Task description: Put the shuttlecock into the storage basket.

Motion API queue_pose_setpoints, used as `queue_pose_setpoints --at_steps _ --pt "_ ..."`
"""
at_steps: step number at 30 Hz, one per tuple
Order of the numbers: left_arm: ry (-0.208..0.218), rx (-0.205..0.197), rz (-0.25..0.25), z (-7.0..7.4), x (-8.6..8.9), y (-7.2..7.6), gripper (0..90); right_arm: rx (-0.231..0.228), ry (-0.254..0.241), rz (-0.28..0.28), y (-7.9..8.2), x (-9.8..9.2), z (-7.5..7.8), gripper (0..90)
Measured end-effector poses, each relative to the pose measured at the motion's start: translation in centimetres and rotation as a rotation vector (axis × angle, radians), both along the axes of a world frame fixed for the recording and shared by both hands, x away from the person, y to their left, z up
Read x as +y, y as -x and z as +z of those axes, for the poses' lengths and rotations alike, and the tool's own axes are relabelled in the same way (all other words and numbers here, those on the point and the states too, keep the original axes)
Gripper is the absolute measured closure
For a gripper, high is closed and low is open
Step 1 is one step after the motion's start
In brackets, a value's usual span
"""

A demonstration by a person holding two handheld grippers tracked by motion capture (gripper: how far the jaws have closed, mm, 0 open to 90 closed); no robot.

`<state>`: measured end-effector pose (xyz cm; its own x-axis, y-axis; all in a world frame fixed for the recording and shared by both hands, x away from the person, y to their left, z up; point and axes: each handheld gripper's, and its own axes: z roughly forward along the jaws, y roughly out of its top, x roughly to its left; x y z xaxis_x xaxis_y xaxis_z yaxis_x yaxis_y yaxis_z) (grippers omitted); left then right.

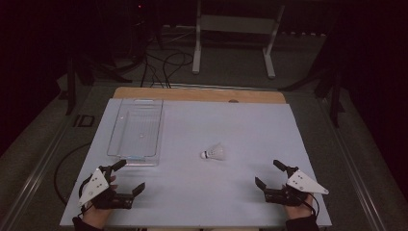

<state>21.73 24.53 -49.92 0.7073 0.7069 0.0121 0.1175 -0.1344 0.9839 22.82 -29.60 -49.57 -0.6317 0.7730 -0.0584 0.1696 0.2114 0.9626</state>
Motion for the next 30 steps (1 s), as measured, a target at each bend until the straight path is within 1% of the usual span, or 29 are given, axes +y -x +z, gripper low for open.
queue_pose_setpoints --at_steps 3,7,8,9,14,16,17,18,19,21,22,24,26,28,30 --pt "-0.019 0.001 -0.010 0.3 -0.1 0.0 0.7 -0.001 -0.001 0.002 0.0 0.0 0.0 9.1" --pt "-0.004 -0.004 -0.019 1.2 -0.2 -0.1 0.8 0.003 0.000 0.005 0.0 0.0 0.0 9.2" --pt "-0.008 -0.012 -0.018 1.5 -0.2 -0.1 0.8 0.003 -0.003 0.002 0.0 0.1 0.0 9.2" --pt "-0.003 -0.022 -0.019 1.9 -0.1 -0.2 0.9 0.001 -0.004 0.002 0.0 0.1 0.0 9.2" --pt "0.018 -0.042 -0.010 3.7 0.1 -0.8 1.0 -0.005 -0.002 -0.002 0.0 0.1 0.1 9.2" --pt "0.013 -0.041 -0.014 4.4 0.0 -1.1 1.1 -0.007 0.002 0.000 0.0 0.2 0.2 9.2" --pt "0.003 -0.039 -0.015 4.8 0.0 -1.3 1.1 -0.008 0.003 0.003 0.0 0.2 0.2 9.2" --pt "0.005 -0.035 -0.021 5.0 0.1 -1.4 1.1 -0.008 0.003 0.002 0.1 0.2 0.2 9.2" --pt "0.013 -0.028 -0.022 5.6 0.1 -1.7 1.1 -0.008 0.003 0.002 0.1 0.2 0.2 9.2" --pt "0.003 -0.037 -0.022 6.2 0.1 -1.9 1.1 -0.007 0.003 0.001 0.0 0.2 0.2 9.2" --pt "0.002 -0.035 -0.027 6.5 0.0 -2.1 1.1 -0.006 0.002 0.002 0.0 0.2 0.2 9.2" --pt "0.005 -0.035 -0.036 6.8 -0.1 -2.3 1.1 -0.008 0.002 0.003 0.1 0.2 0.2 9.2" --pt "0.000 -0.031 -0.038 7.1 -0.4 -2.6 1.1 -0.008 0.004 0.002 0.1 0.3 0.2 9.2" --pt "0.008 -0.026 -0.045 7.3 -0.6 -2.9 1.1 -0.007 0.003 0.002 0.1 0.3 0.2 9.2" --pt "0.001 -0.026 -0.049 7.5 -0.9 -3.2 1.1 -0.010 0.002 0.003 0.1 0.3 0.2 9.2"
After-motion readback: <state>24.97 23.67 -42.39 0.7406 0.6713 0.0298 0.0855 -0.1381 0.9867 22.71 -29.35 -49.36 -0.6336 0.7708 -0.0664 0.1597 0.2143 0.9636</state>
